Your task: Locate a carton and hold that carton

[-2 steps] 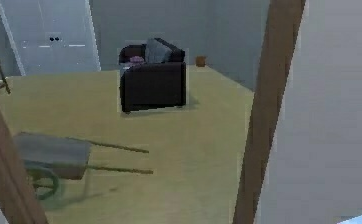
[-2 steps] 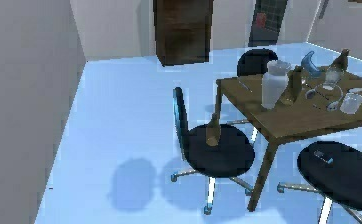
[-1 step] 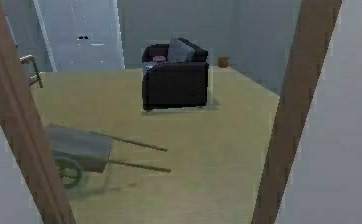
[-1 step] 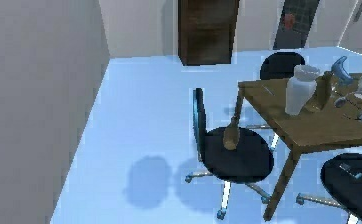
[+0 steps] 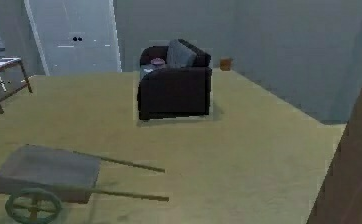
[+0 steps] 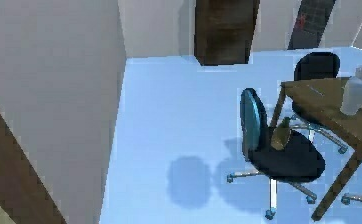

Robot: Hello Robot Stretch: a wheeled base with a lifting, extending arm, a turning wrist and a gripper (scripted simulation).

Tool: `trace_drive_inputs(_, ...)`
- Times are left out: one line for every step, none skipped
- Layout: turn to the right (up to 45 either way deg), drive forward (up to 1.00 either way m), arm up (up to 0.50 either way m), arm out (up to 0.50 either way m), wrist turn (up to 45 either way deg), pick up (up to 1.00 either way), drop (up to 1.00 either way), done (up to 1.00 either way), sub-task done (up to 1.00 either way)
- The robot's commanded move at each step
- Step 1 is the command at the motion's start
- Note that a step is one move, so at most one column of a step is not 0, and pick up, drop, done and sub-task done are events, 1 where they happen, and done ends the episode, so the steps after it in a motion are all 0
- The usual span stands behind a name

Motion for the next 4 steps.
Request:
trace_drive_inputs(12.0, 0.00, 0.00, 0.00, 0.0, 0.00, 0.00, 0.00, 0.00)
trace_drive_inputs(0.0, 0.80, 0.00, 0.00, 0.0, 0.00, 0.00, 0.00, 0.00)
trace_drive_inputs(3.0, 0.00, 0.00, 0.00, 0.0, 0.00, 0.00, 0.00, 0.00)
trace_drive_inputs(0.0, 1.00, 0.00, 0.00, 0.0, 0.00, 0.00, 0.00, 0.00)
